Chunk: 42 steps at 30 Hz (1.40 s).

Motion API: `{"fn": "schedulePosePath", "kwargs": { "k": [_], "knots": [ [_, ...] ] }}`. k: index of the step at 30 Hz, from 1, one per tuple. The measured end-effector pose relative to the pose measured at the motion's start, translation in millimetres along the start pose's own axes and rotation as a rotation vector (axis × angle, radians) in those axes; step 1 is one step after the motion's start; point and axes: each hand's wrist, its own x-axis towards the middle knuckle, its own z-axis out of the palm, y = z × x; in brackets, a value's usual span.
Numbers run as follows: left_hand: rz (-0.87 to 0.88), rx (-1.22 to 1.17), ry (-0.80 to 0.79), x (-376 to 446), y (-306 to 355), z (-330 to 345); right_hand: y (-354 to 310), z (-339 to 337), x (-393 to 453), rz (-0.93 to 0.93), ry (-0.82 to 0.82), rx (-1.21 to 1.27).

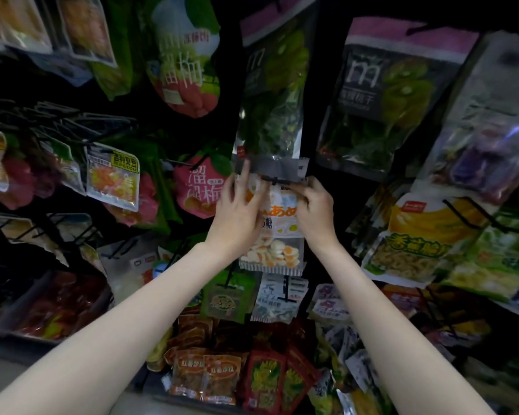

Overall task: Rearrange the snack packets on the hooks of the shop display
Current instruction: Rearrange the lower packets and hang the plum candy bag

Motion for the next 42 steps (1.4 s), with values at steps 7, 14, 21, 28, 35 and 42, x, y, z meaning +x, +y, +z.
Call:
{"fn": "schedulePosePath", "kwargs": {
  "k": [7, 14, 21, 28, 35, 42],
  "knots": [
    [0.108, 0.145, 0.016, -1, -6, 13, 7, -3, 6, 0.026, -0.098, -0.118],
    [-0.035, 0.057, -0.126, -17, -8, 29, 23, -9, -11, 0.081, -0.243, -0.319],
    [0.105, -0.142, -0.293, -43, 58, 67, 82, -126, -108, 0.606, -0.274, -0.435],
    [0.352, -0.198, -0.468, -54, 216, 132, 158, -289, -210, 0.997, -0.085, -0.575],
    [0.436, -0.283, -0.545, -53, 402, 241, 302, -450, -290, 1.174, 0.015, -0.458],
    [0.327, -0.234, -0.564, -49, 588, 371, 469, -606, -322, 1.104, 0.011, -0.411]
  ]
}}
